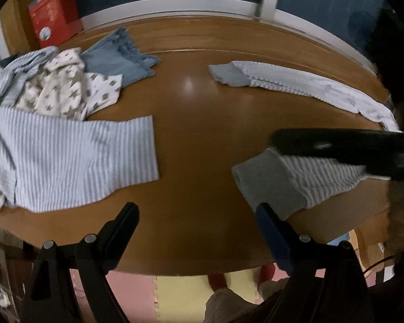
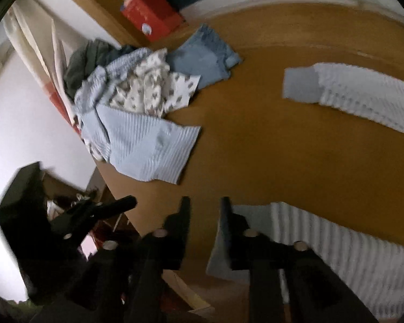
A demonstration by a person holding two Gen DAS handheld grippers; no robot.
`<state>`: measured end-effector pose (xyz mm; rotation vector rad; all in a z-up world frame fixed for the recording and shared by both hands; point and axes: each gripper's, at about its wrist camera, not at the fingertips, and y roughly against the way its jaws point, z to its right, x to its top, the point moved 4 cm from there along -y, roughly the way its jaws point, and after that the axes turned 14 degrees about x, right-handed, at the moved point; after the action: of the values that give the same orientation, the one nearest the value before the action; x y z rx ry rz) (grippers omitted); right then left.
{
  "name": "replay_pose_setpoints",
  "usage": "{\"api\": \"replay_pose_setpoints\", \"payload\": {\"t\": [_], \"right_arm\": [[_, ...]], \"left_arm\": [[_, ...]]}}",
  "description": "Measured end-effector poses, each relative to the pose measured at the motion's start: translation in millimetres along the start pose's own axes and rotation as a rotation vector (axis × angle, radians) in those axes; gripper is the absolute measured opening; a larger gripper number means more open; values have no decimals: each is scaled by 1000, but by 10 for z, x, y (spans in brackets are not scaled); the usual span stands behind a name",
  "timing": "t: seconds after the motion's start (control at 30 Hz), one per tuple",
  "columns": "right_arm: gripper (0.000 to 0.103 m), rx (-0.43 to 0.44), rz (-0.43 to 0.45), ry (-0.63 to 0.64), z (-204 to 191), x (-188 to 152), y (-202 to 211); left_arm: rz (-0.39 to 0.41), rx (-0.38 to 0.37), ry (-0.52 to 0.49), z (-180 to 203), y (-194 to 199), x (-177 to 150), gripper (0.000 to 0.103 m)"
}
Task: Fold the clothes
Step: 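Lay the held leg straight beside the first leg and open the left gripper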
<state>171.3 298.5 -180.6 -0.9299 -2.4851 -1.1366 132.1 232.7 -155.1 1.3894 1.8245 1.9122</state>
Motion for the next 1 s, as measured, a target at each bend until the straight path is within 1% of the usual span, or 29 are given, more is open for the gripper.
{"api": "replay_pose_setpoints", "payload": {"t": [0.03, 0.1, 0.17, 0.2, 0.27, 0.3, 0.37, 0.43, 0.53, 0.63, 0.73, 0.8, 0.83, 0.87, 1.0], "right_arm": [[36, -19, 35, -1, 7, -29, 151], [37, -68, 99, -10, 72, -146, 483], [38, -145, 136, -67, 270, -344, 844], [38, -186, 151, -113, 393, -451, 1004], [38, -230, 199, -250, 677, -693, 1310], [38, -224, 225, -328, 808, -806, 1427], [38, -179, 269, -475, 1025, -994, 1579], [38, -168, 289, -564, 1145, -1099, 1616], [38, -167, 292, -631, 1218, -1158, 1544], [37, -189, 279, -643, 1241, -1114, 1466], [37, -197, 279, -639, 1261, -1032, 1444], [28, -195, 278, -641, 1267, -989, 1434], [12, -189, 278, -634, 1250, -978, 1441], [7, -183, 277, -626, 1233, -967, 1448], [5, -159, 275, -598, 1163, -923, 1478]], "left_arm": [[12, -17, -23, 46, 14, 18, 88], [37, -47, -79, 160, 43, 40, 88], [62, -61, -160, 332, 55, 41, 88], [73, -72, -197, 427, 59, 38, 88], [78, -104, -243, 593, 47, 33, 88], [74, -123, -258, 682, 31, 35, 88], [65, -160, -287, 861, -2, 40, 88], [56, -182, -325, 1040, -47, 34, 88], [49, -191, -383, 1215, -94, -13, 88], [42, -173, -417, 1281, -125, -69, 88], [59, -158, -451, 1319, -116, -120, 88], [73, -159, -466, 1335, -104, -150, 88], [76, -162, -461, 1331, -97, -142, 88], [78, -166, -456, 1326, -91, -132, 87], [89, -179, -432, 1306, -65, -91, 86]]}}
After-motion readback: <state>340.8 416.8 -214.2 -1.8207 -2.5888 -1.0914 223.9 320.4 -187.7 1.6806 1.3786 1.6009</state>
